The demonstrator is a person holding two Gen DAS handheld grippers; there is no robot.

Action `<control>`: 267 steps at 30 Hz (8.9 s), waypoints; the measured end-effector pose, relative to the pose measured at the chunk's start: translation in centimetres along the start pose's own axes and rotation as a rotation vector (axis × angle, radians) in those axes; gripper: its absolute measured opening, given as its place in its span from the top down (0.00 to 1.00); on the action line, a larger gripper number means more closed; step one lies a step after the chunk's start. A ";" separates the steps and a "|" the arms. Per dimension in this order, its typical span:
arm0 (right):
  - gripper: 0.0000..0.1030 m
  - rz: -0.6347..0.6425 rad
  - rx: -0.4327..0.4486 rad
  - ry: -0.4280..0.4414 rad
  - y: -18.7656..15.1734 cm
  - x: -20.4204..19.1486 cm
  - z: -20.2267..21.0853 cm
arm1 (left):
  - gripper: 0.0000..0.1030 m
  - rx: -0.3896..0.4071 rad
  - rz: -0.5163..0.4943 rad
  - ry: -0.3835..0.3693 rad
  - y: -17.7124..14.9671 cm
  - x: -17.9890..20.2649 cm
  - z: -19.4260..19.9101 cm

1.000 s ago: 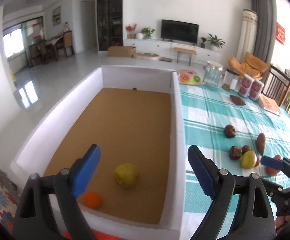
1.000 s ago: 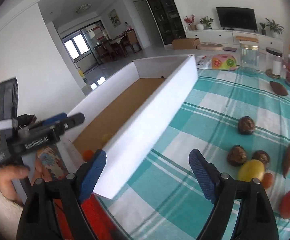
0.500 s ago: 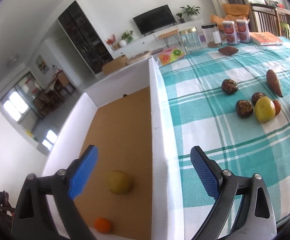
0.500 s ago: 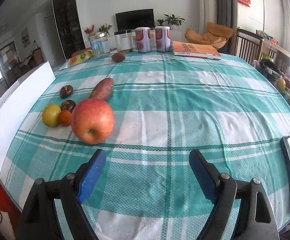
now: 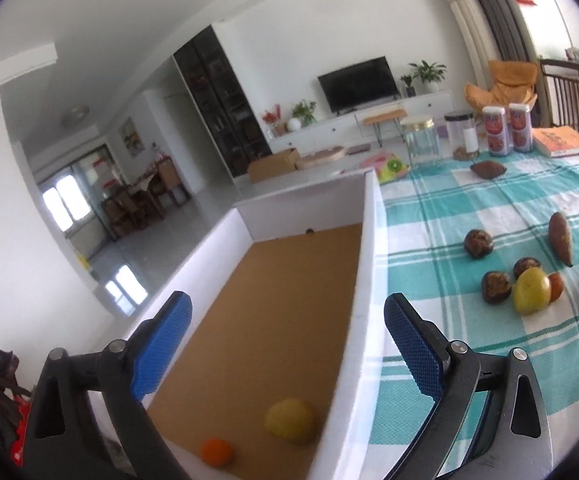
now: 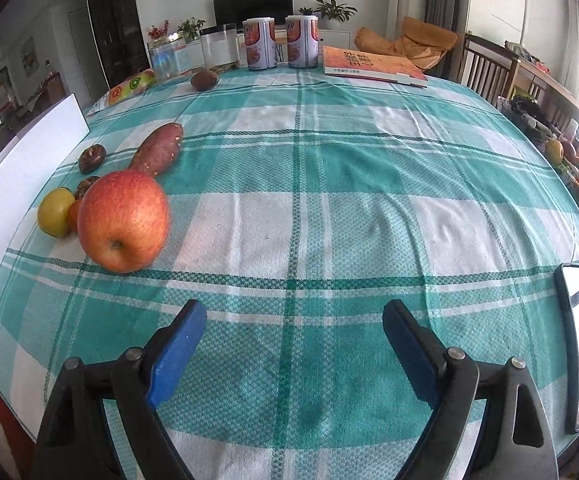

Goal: Organize fruits

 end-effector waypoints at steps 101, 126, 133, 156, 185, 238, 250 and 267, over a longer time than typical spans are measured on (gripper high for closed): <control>0.00 -0.044 -0.002 -0.049 1.9 0.1 -3.7 | 0.00 -0.375 0.173 -0.519 -6.4 12.3 -10.0; 0.00 -0.044 -0.001 -0.051 1.9 0.1 -3.7 | 0.01 -0.349 0.201 -0.628 -6.2 11.5 -9.8; 0.00 -0.043 -0.001 -0.052 1.9 0.1 -3.7 | 0.04 -0.378 0.190 -0.665 -4.6 12.5 -10.4; 0.00 -0.042 0.000 -0.055 1.9 0.1 -3.7 | 0.50 -0.396 0.140 -0.683 -4.6 11.1 -6.8; 0.02 -0.051 0.119 0.219 4.5 -3.5 2.7 | 0.50 -0.343 0.284 -0.656 -6.7 7.8 -6.2; 0.35 0.123 0.221 0.480 8.9 -17.5 9.5 | 0.09 -0.174 0.354 -0.514 -1.0 0.9 -0.9; 0.35 -0.120 0.008 -0.050 4.5 1.5 -4.2 | 0.10 -0.283 0.191 -0.539 -4.0 10.4 -10.3; 0.00 -0.081 -0.014 -0.078 4.3 0.4 -5.9 | 0.07 -0.365 0.196 -0.460 -5.2 11.0 -12.8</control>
Point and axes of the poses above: each gripper's, at about its wrist camera, not at the fingertips, and z roughly against the way its jaws point, x to its right, y to its top, the point moved 1 cm from there along -z, roughly the way its jaws point, and after that the axes turned 13 degrees about -y, right-handed, at the moved point
